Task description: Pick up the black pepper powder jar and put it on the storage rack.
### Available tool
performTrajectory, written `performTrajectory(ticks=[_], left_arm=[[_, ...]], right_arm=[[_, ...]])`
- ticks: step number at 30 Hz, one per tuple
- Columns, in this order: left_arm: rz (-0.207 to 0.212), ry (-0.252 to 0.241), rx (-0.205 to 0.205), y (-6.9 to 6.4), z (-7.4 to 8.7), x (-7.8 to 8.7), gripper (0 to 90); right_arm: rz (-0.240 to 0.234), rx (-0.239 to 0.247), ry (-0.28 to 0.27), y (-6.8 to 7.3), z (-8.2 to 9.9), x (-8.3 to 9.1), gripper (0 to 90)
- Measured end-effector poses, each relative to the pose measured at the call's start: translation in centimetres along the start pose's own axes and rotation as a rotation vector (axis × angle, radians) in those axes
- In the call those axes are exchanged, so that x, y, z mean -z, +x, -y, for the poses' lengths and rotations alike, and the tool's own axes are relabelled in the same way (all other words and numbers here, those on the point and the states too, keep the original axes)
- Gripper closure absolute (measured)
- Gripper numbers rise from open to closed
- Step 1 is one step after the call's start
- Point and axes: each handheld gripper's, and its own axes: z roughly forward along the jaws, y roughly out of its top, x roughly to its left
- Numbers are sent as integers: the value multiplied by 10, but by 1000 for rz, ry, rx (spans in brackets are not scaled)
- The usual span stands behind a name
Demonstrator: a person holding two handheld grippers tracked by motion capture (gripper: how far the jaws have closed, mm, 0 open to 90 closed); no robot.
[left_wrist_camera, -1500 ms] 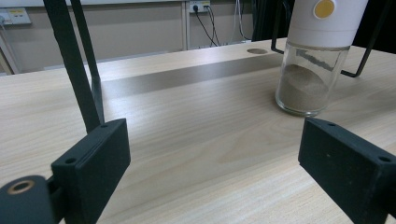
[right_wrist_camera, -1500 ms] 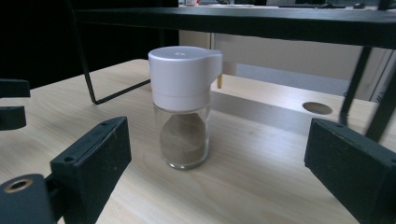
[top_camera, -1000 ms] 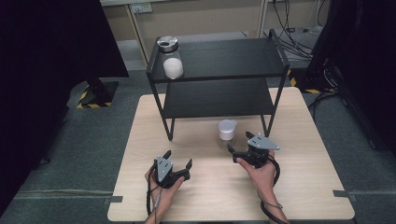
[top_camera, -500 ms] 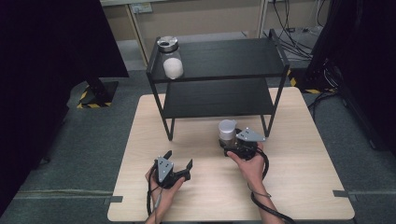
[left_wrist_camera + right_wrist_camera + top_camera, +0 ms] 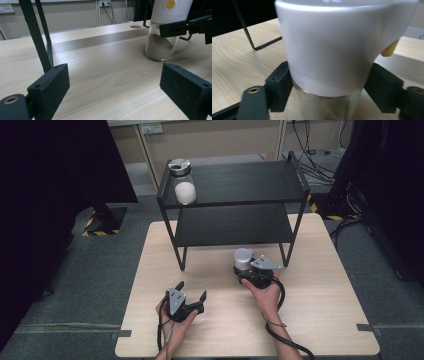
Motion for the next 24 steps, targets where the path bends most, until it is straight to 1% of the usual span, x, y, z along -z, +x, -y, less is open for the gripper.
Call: performTrajectory(ticks=[12, 15, 19, 24], left_arm=[[2, 0, 0, 0, 0, 0, 85], [1, 0, 0, -1, 0, 0, 85], [1, 0, -2, -1, 0, 0, 85], [0, 0, -5, -2, 0, 0, 85]], right_arm=[[15, 11, 6, 5, -2, 1, 306], [11, 11, 10, 5, -3, 2, 307], [13, 13, -14, 7, -1, 9, 307], [8, 14, -55, 10, -1, 23, 308]])
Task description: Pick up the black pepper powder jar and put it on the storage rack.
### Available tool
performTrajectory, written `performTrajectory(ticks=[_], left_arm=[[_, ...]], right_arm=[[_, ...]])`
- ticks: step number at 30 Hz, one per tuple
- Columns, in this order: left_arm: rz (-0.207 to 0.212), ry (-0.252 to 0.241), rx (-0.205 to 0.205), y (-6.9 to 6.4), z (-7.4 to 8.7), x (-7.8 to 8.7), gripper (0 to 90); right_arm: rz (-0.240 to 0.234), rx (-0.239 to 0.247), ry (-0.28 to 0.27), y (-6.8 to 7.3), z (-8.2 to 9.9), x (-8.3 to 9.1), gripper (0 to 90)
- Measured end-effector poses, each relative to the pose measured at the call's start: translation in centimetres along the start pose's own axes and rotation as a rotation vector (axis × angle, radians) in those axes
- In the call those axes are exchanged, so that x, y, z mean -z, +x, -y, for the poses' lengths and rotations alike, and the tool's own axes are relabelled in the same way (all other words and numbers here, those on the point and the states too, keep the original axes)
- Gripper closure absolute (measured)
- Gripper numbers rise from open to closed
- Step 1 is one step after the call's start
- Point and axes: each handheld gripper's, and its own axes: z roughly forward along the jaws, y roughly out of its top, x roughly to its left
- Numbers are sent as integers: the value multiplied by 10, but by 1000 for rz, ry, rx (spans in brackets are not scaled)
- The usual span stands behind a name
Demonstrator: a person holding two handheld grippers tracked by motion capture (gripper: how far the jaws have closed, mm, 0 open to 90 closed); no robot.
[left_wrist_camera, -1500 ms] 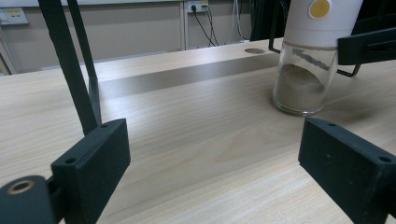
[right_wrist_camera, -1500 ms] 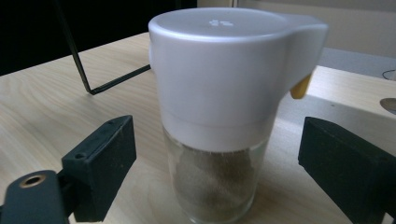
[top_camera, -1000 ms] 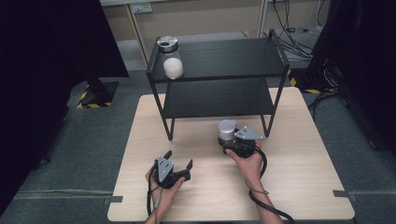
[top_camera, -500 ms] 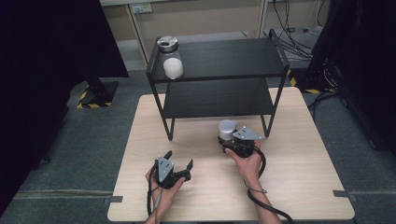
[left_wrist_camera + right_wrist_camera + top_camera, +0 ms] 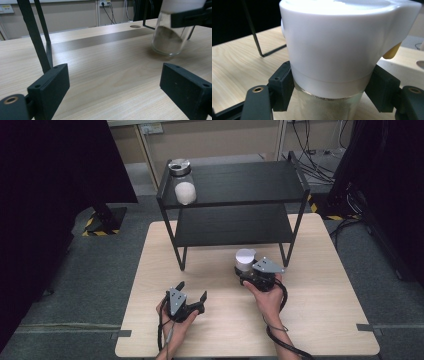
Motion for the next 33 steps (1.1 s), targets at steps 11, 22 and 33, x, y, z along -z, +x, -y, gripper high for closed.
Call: performTrajectory(ticks=[11, 22, 33], left_arm=[[-1, 0, -3, -1, 0, 0, 85], [-2, 0, -3, -1, 0, 0, 85], [-3, 0, -8, -2, 0, 0, 85]], right_arm=[[13, 24, -76, 2, -9, 29, 308], [26, 20, -164, 0, -23, 53, 308], [45, 22, -198, -1, -36, 65, 308]])
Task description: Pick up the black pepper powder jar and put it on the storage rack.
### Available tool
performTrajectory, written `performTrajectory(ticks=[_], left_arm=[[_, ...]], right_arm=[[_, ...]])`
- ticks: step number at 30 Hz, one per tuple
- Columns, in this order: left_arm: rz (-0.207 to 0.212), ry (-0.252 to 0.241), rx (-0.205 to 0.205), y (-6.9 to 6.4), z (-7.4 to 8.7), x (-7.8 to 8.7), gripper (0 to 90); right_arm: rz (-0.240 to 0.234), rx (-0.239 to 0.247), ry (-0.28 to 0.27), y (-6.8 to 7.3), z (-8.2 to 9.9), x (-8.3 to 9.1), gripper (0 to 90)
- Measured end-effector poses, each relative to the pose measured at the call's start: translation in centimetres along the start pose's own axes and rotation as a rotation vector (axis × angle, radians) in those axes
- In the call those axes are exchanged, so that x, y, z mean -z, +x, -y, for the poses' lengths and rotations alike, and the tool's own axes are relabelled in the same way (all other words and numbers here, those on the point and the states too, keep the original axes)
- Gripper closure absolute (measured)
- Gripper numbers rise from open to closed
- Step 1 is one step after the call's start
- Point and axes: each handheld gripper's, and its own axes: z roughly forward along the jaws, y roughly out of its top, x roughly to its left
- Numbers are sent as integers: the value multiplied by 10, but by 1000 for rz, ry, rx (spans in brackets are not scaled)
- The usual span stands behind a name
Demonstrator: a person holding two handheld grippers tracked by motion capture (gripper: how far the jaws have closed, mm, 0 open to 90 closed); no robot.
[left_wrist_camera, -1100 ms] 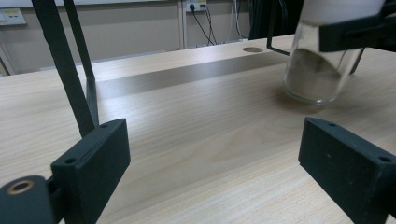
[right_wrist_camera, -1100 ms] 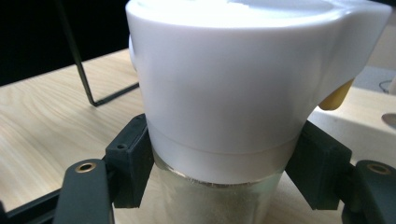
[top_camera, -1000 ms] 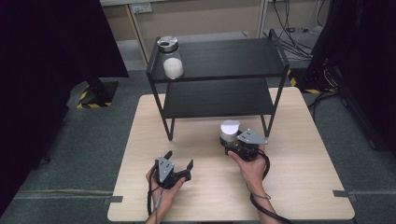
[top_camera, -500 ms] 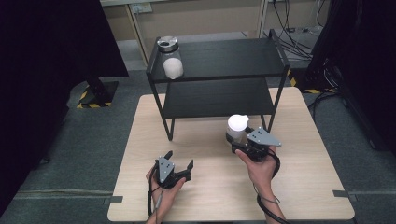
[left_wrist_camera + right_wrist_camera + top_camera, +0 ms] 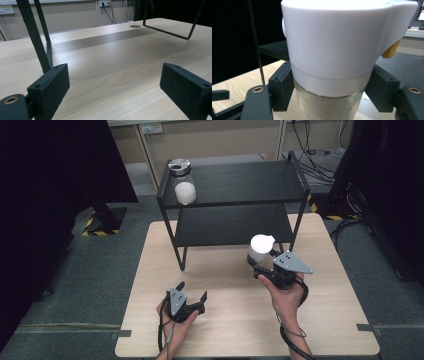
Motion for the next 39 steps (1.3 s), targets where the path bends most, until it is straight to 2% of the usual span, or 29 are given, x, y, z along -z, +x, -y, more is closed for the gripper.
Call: performTrajectory(ticks=[13, 39], left_arm=[[1, 0, 2, 0, 0, 0, 85], [-1, 4, 2, 0, -1, 0, 84]], right_arm=[[21, 28, -44, -1, -25, 6, 308], [63, 47, -116, -4, -73, 16, 308]])
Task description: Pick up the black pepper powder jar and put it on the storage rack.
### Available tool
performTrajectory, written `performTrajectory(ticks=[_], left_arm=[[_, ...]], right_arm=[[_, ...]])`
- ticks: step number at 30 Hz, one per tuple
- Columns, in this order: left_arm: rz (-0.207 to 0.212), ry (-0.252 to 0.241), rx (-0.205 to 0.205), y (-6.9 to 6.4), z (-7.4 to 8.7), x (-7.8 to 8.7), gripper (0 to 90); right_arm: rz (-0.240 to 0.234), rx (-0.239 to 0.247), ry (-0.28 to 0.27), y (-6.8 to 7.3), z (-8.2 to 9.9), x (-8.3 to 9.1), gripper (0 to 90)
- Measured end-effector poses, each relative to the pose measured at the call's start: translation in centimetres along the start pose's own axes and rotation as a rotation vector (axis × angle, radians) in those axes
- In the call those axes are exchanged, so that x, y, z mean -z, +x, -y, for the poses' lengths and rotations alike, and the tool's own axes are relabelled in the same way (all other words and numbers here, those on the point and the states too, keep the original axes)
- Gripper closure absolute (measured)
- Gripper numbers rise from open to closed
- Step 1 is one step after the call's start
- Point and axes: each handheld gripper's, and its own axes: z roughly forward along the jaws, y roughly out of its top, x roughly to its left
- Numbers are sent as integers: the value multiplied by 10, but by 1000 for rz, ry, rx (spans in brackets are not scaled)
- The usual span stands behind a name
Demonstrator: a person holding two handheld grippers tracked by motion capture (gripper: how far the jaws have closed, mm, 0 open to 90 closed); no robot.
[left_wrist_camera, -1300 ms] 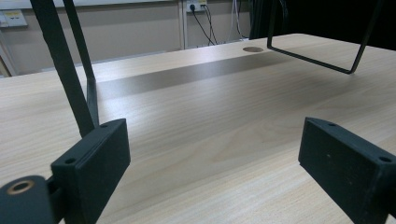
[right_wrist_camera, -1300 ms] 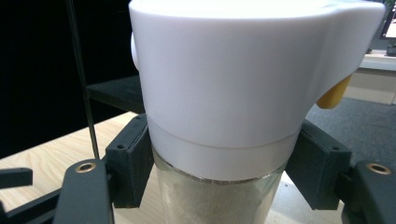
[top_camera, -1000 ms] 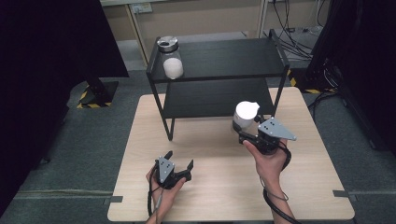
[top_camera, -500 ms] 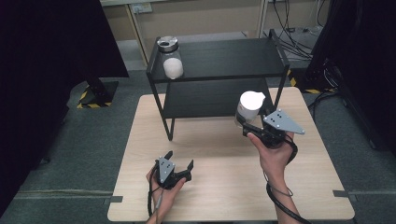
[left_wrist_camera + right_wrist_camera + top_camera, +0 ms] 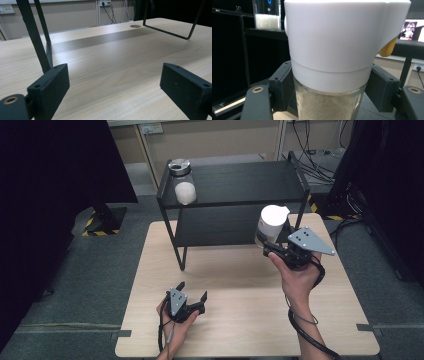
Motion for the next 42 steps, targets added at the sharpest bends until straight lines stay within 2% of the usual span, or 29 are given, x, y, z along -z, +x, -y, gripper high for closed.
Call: performTrajectory(ticks=[16, 32, 42], left_arm=[[1, 1, -2, 0, 0, 0, 84], [2, 3, -1, 0, -1, 0, 84], [3, 4, -1, 1, -1, -1, 84]], right_arm=[[18, -8, -25, -3, -26, -3, 308], [19, -51, -63, -13, -46, -9, 308], [28, -41, -75, -16, -61, -13, 308]])
